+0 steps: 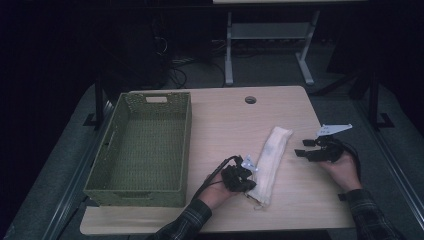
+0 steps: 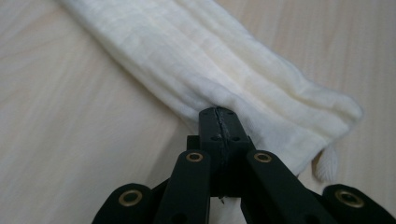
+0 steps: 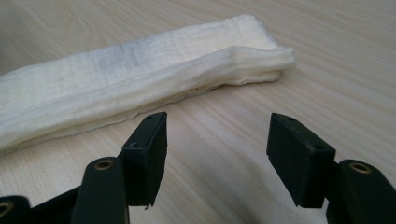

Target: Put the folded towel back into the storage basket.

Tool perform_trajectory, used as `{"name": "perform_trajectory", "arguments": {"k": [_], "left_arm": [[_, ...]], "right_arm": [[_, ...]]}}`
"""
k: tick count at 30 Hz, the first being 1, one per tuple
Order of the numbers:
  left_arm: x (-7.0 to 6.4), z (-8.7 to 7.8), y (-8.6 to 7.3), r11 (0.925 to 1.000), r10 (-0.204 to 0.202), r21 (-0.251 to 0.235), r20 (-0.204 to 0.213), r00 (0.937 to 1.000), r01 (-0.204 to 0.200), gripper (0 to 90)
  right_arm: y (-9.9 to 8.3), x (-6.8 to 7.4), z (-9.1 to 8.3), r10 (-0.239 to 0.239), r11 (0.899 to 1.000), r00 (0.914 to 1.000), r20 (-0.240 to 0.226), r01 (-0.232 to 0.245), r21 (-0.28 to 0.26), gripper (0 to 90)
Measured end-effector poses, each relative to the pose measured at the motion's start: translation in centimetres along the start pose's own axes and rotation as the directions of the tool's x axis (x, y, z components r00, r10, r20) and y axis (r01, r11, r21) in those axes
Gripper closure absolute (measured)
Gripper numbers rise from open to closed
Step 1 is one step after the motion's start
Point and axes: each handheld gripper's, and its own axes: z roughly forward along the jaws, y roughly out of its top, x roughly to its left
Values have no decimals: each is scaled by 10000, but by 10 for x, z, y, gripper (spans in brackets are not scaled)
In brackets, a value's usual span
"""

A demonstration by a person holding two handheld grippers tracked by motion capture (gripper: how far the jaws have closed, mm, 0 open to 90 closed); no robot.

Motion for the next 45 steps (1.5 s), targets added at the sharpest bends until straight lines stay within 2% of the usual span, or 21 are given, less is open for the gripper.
{"name": "perform_trajectory", "arguments": {"k": [7,12,17,20,24,27,28,32,36,40,42,45], "left_arm": [[-18,14,10,9980,611,-169,525,9968,-603,896],[-28,23,16,9962,840,-309,838,9929,-817,895],[-36,30,23,9934,1115,-406,1053,9882,-1077,895],[-34,27,23,9918,1244,-420,980,9874,-1208,871],[-27,19,28,9880,1403,-749,712,9875,-1350,780],[-21,14,34,9840,1496,-1062,545,9872,-1432,655],[-19,13,35,9820,1594,-1114,572,9856,-1523,594],[-19,17,39,9771,1940,-1049,785,9779,-1854,470],[-17,23,45,9707,2234,-1070,741,9719,-2150,389],[-12,29,49,9678,2377,-1035,744,9685,-2296,347],[-10,33,50,9658,2503,-908,817,9647,-2429,318],[-8,39,51,9661,2522,-801,928,9632,-2453,290]], "right_arm": [[1,2,2,-81,10000,9999,-76,81,17,379],[1,2,3,-201,9998,9997,-140,201,14,378],[2,4,4,-214,9997,9997,-130,215,71,376],[2,5,4,-209,9998,9996,-180,209,48,376],[2,4,3,-258,9997,9995,-204,257,-17,376],[3,4,3,-246,9997,9995,-218,246,-4,376],[3,5,3,-251,9997,9995,-209,251,-8,376],[3,5,4,-258,9997,9995,-206,258,-12,376],[4,6,5,-261,9997,9994,-220,261,12,376],[3,5,5,-363,9993,9992,-190,362,-48,376],[3,5,4,-299,9995,9994,-168,297,-100,377],[3,4,4,-281,9996,9995,-158,279,-90,377]]}}
